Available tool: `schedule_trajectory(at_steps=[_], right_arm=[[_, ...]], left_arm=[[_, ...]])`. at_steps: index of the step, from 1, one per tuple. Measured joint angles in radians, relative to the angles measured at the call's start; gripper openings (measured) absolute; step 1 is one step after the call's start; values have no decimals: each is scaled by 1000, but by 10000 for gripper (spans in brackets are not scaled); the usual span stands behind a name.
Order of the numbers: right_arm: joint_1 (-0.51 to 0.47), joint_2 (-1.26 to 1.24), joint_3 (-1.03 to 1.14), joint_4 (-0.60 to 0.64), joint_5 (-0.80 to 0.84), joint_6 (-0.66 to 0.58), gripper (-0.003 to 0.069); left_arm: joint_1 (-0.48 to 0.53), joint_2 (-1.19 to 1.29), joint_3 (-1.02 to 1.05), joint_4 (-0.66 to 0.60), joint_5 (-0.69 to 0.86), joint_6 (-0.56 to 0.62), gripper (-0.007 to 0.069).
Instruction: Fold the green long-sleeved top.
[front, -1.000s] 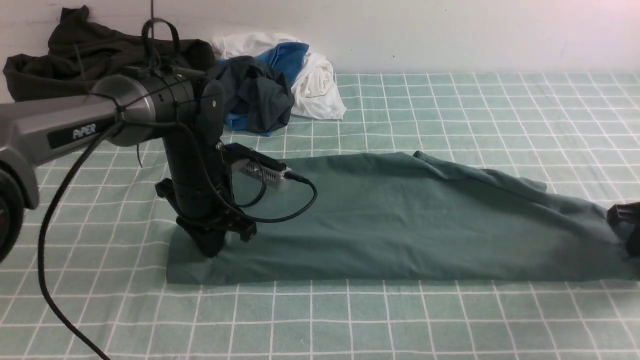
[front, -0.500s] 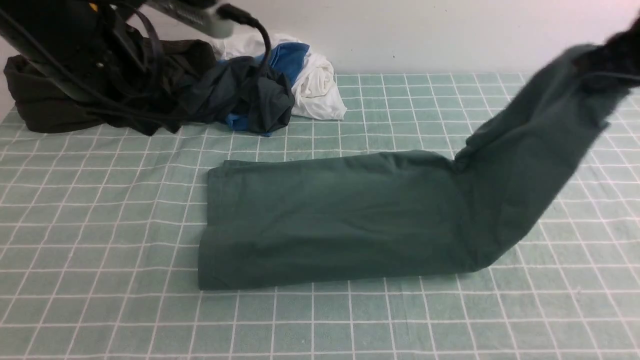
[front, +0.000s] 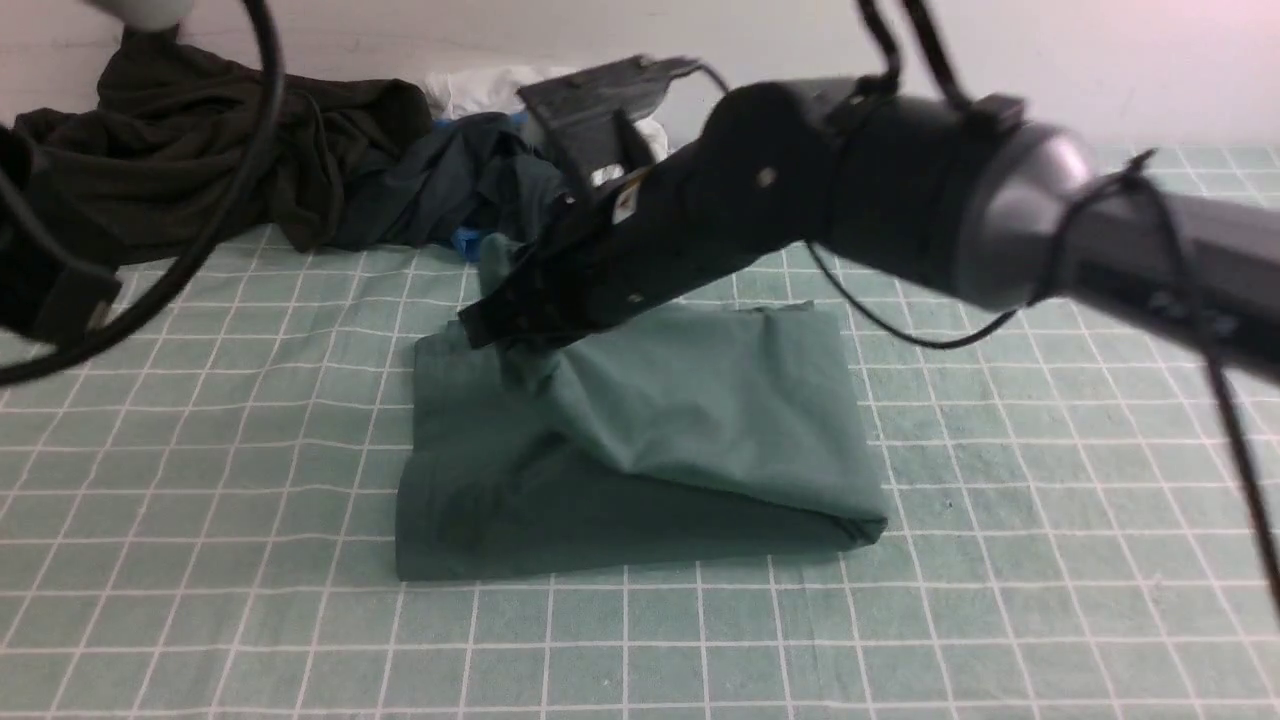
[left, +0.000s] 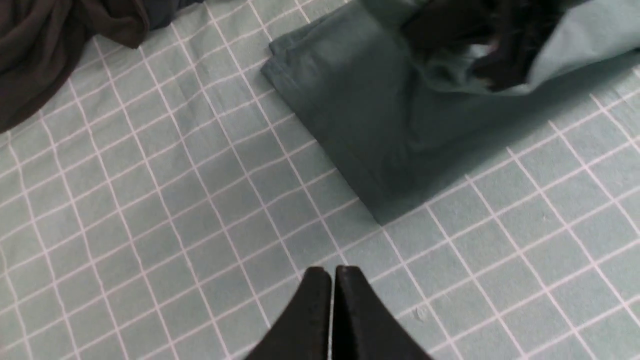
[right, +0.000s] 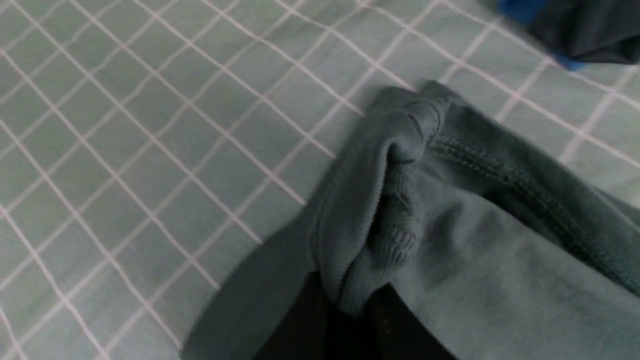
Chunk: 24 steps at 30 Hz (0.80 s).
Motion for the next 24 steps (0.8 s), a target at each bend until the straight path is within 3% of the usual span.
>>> schedule_trajectory(at_steps=[2, 4, 5, 6, 10, 11, 13, 16, 19, 24], right_arm=[[10, 58, -46, 46, -7, -13, 74], [13, 126, -101, 108, 7, -34, 146], [12, 143, -117, 124, 22, -36, 183], [10, 157, -145, 149, 59, -42, 267], [-6, 151, -203, 159, 168, -46, 420], [-22, 134, -249, 147, 254, -46, 494], [-43, 103, -299, 108, 376, -46, 531], [-59, 58, -334, 34, 505, -46, 526], [-68, -35, -347, -93, 586, -45, 448], [-68, -235, -222, -203, 598, -43, 206]], left_arm=[[0, -48, 66, 4, -4, -2, -3], [0, -107, 153, 15, -36, -17, -3], [0, -131, 192, 22, -55, -29, -3], [0, -166, 245, 41, -77, -54, -3], [0, -251, 353, 90, -103, -106, -3], [0, -315, 408, 120, -114, -141, -3], [0, -396, 475, 153, -123, -180, -3], [0, -483, 543, 174, -149, -233, -3], [0, -622, 656, 189, -224, -296, -3], [0, -764, 772, 193, -332, -308, -3]])
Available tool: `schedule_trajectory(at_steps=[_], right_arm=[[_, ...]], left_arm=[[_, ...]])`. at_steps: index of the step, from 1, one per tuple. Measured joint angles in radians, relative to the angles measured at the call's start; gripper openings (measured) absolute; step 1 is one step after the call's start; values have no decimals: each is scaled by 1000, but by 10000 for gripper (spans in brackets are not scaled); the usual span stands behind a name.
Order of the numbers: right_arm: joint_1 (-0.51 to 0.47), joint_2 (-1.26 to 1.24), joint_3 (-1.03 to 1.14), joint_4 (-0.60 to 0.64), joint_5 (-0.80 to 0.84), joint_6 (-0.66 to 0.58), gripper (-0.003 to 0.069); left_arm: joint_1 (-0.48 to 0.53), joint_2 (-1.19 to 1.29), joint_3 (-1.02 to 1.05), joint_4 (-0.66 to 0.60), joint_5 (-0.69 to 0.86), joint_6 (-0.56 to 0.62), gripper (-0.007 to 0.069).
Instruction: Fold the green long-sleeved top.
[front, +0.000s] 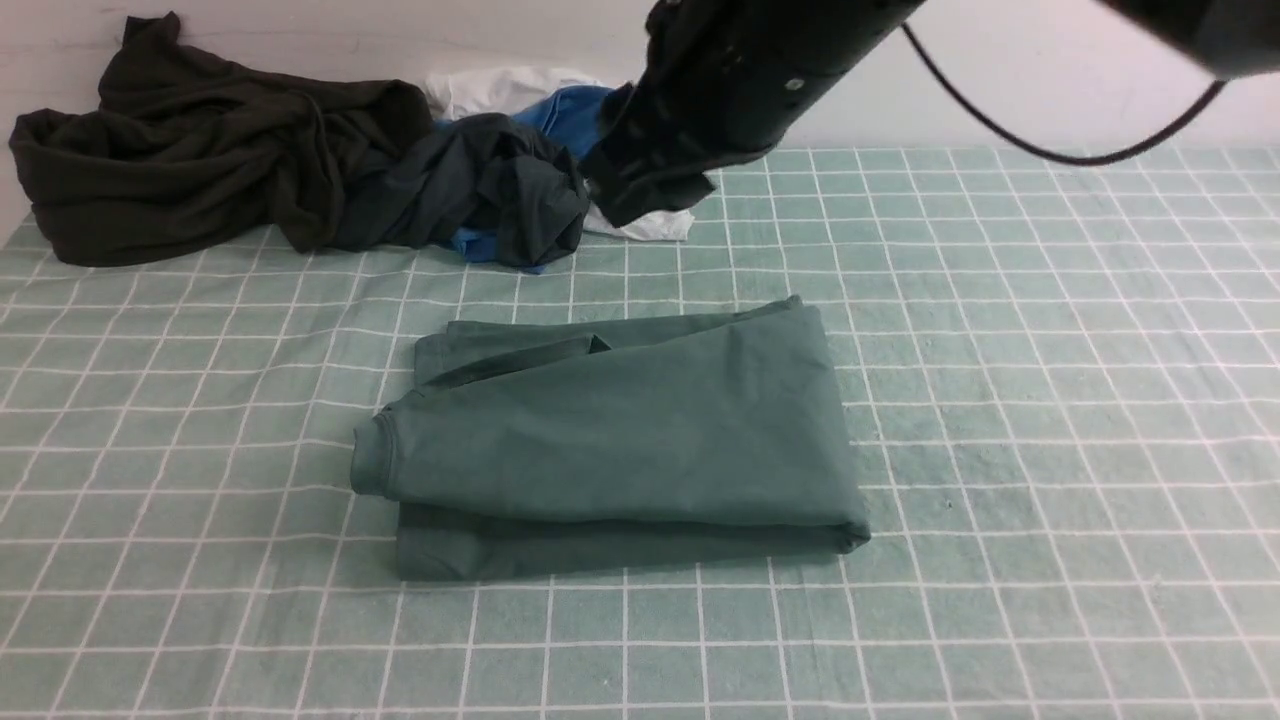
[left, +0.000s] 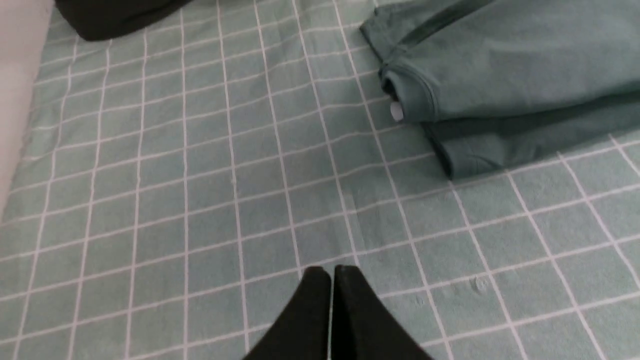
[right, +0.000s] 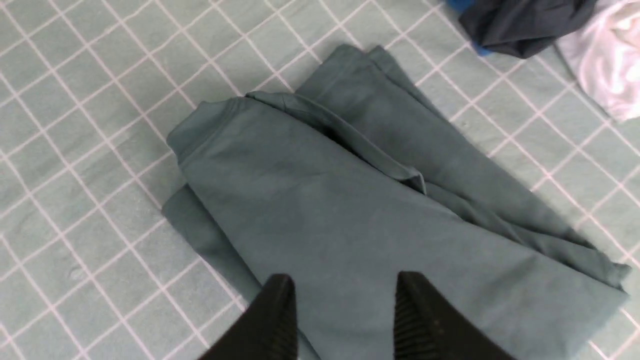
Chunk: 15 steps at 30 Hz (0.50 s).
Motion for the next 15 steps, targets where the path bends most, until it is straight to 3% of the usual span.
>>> schedule_trajectory(at_steps=[6, 15], right_arm=[[0, -281, 302, 2, -52, 0, 11], [0, -838, 847, 48, -416, 7, -13]], left_arm=[[0, -46, 18, 1, -8, -5, -3], [0, -47, 24, 1, -8, -6, -3]])
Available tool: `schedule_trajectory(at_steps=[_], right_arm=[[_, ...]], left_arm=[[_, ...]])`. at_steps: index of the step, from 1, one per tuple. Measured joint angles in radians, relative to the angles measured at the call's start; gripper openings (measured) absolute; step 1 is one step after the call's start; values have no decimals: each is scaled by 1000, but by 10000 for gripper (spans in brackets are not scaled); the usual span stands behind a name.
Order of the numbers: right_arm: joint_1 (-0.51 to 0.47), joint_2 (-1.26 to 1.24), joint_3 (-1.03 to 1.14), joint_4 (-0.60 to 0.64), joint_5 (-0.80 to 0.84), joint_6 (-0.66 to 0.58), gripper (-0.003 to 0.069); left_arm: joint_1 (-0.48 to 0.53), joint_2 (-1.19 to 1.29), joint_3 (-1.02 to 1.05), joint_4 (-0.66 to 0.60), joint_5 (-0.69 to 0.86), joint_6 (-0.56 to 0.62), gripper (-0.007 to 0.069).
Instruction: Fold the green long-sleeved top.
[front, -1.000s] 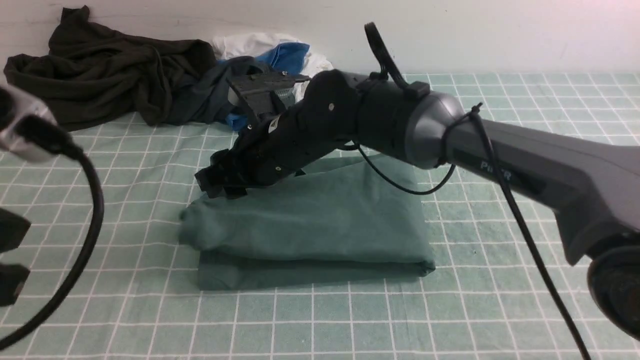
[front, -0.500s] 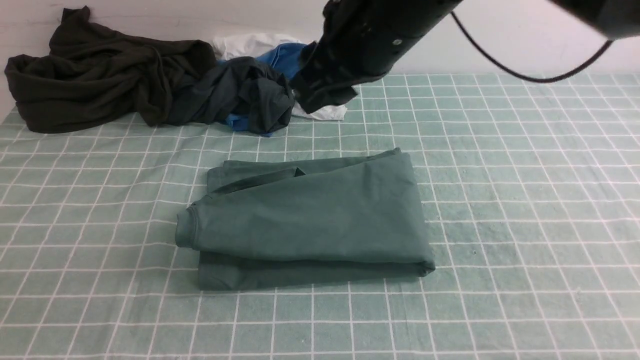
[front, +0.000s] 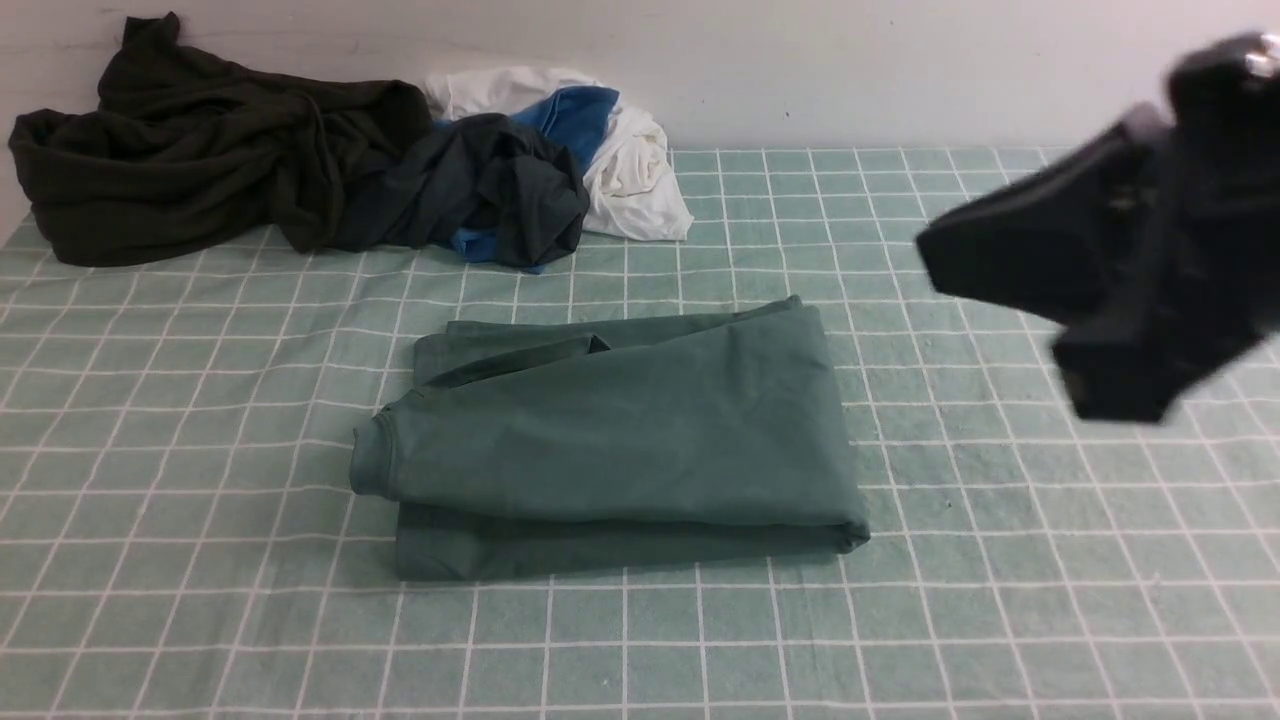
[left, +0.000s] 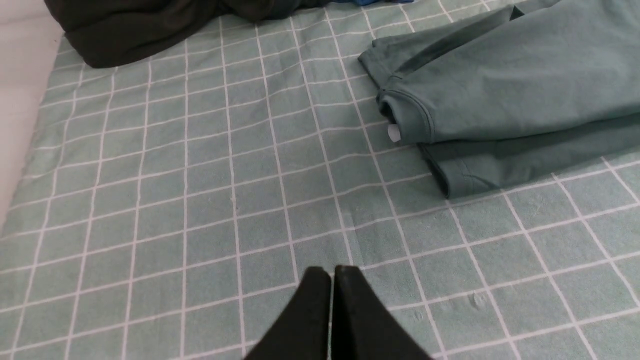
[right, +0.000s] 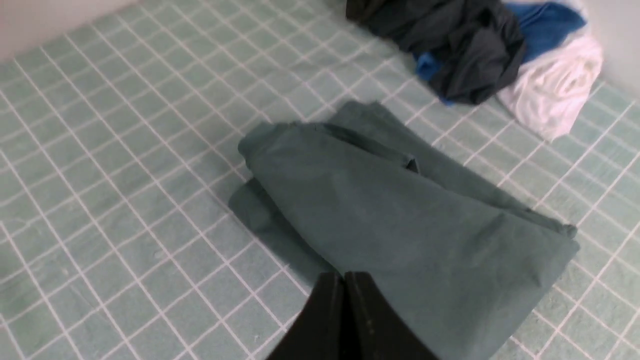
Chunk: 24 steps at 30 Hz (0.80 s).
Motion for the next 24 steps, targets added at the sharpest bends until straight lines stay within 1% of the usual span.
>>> schedule_trajectory(at_steps=[1, 6, 8, 12, 16, 24], right_arm=[[0, -24, 22, 0, -8, 1, -13], [0, -293, 267, -4, -212, 12, -14], [0, -378, 336, -6, -245, 12, -14], [0, -494, 422, -6, -253, 12, -14], [0, -595, 462, -12, -226, 12, -14], [0, -654, 465, -19, -206, 15, -14]], left_arm=[[0, 0, 0, 0, 0, 0, -3], [0, 0, 0, 0, 0, 0, -3], [0, 0, 0, 0, 0, 0, -3], [0, 0, 0, 0, 0, 0, -3], [0, 0, 0, 0, 0, 0, -3], [0, 0, 0, 0, 0, -1, -3]])
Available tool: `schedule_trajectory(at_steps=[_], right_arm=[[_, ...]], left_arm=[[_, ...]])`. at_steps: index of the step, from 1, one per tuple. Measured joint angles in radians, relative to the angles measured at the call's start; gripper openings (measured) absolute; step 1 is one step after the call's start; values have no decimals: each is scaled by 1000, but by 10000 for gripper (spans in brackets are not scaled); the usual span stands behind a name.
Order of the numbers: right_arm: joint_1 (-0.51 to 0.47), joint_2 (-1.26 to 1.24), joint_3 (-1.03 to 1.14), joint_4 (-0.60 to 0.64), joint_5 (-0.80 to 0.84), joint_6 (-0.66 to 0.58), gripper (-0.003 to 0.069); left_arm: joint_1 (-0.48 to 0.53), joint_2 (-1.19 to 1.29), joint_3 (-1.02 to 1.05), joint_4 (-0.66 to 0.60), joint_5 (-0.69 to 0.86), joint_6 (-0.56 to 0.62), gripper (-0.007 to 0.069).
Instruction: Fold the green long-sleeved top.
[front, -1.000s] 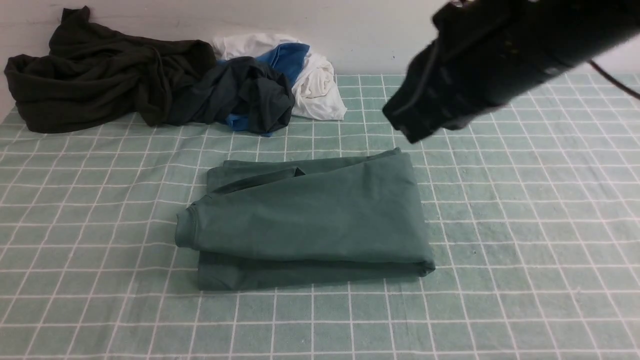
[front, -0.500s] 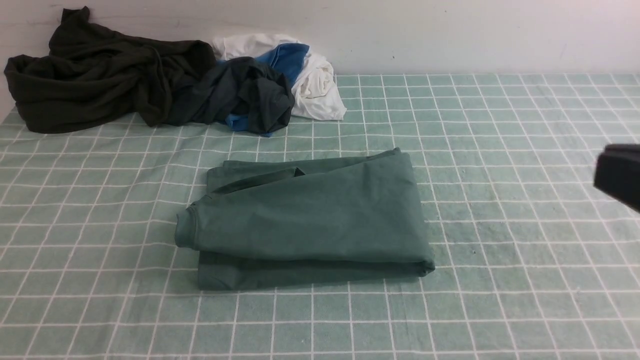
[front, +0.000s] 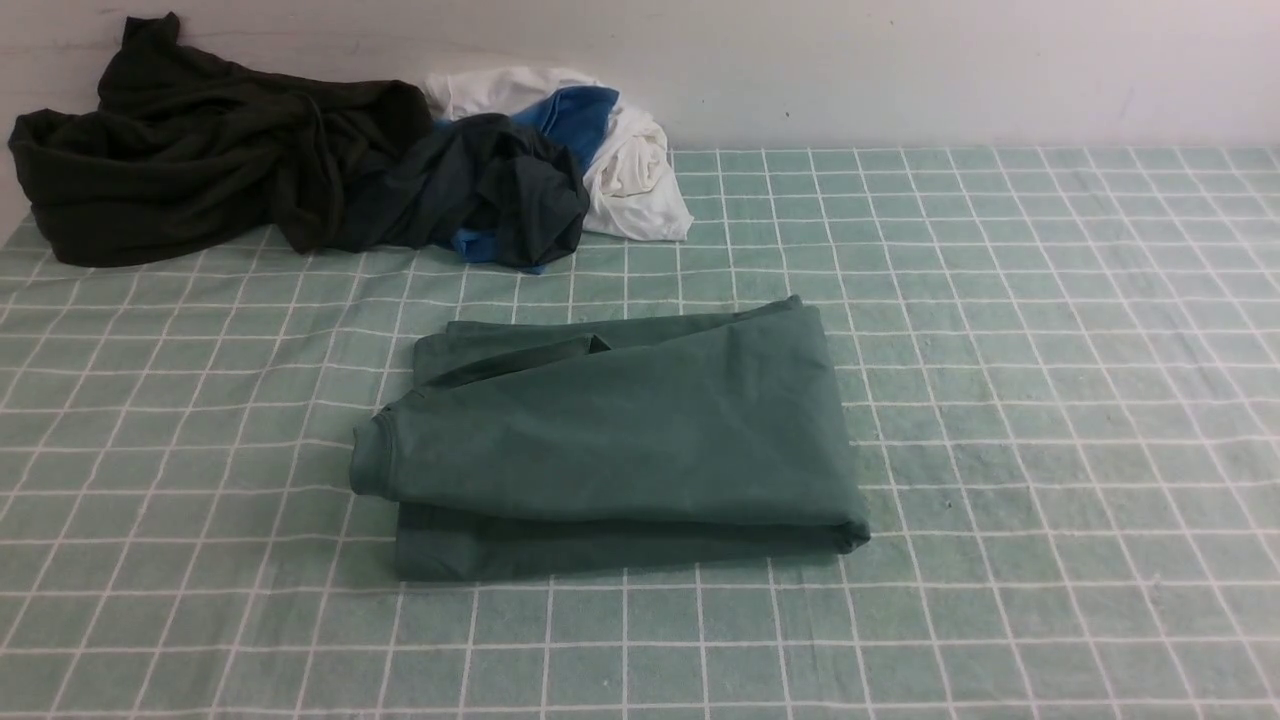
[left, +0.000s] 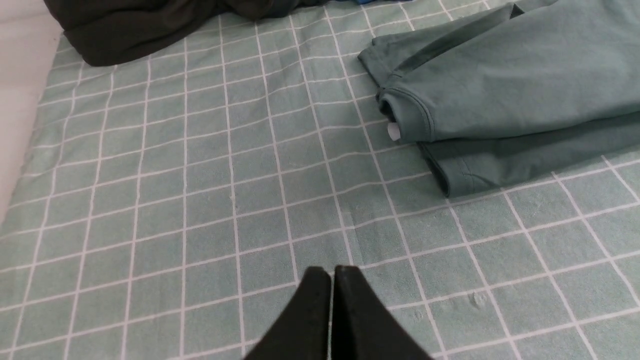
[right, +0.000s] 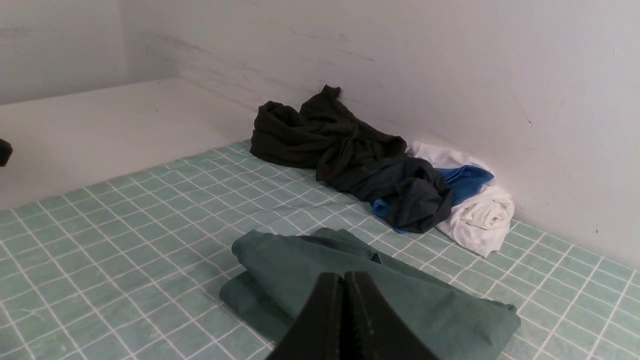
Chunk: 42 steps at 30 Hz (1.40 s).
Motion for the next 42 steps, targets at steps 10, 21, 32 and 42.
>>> schedule_trajectory(at_steps=[10, 21, 32, 42], right_arm=[[-63, -109, 387, 18, -475, 30, -14], [-536, -291, 659, -192, -388, 378, -14], [-705, -329, 707, -280, -280, 438, -14], [-641, -329, 707, -281, -278, 438, -14]], left_arm=[[0, 0, 0, 0, 0, 0, -3], [0, 0, 0, 0, 0, 0, -3], [0, 0, 0, 0, -2, 0, -3], [0, 0, 0, 0, -2, 0, -3]])
